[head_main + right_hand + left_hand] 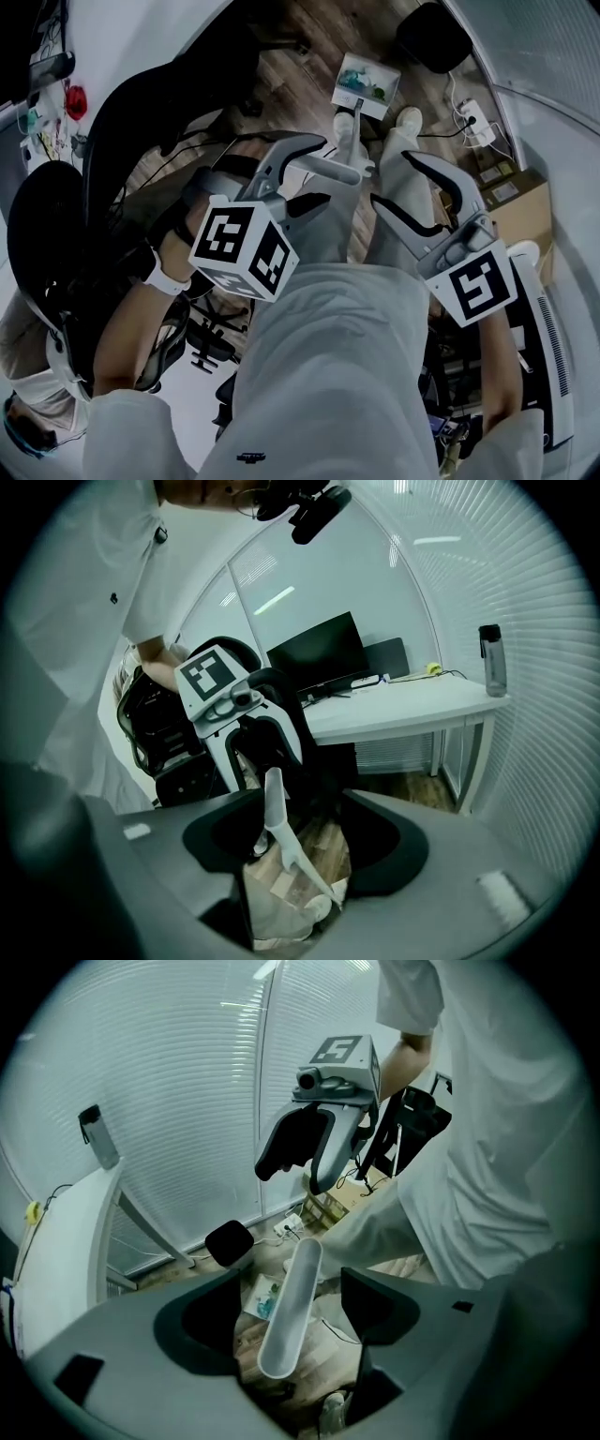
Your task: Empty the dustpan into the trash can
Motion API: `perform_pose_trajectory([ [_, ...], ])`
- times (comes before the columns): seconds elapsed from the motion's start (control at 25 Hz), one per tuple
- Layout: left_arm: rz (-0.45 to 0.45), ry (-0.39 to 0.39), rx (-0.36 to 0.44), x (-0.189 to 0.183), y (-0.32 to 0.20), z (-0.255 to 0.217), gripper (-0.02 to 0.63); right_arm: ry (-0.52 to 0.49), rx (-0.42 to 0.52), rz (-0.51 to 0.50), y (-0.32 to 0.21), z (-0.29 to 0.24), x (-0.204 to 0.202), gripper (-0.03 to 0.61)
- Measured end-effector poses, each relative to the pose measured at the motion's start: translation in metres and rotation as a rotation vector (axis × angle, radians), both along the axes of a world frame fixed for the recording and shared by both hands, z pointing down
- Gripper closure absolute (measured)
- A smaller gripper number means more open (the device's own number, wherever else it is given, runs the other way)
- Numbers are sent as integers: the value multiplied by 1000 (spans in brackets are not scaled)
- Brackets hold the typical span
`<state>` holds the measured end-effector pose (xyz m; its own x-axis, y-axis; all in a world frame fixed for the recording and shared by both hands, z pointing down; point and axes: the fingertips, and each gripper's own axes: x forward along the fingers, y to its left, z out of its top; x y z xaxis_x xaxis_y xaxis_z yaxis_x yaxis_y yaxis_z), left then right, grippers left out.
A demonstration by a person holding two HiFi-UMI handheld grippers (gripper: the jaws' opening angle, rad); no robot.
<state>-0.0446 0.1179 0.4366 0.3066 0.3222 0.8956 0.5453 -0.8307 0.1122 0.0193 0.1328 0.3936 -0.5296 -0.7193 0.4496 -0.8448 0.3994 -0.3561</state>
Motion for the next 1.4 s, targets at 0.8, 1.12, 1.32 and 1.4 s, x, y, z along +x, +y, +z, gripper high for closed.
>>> perform_pose_trajectory([
  [0.8, 203, -53, -67, 8, 24, 51, 391, 16, -62, -139, 18, 75, -17, 302],
  [1.12, 245, -75, -25, 5, 27, 64, 408, 15, -70, -148, 18, 93, -32, 302],
  [1.32, 319, -40, 106, 7, 20, 72, 542, 12, -92, -157, 22, 104, -39, 302],
  [1.4, 338, -42, 127, 5, 20, 73, 575, 18, -86, -163, 21, 105, -40, 302],
])
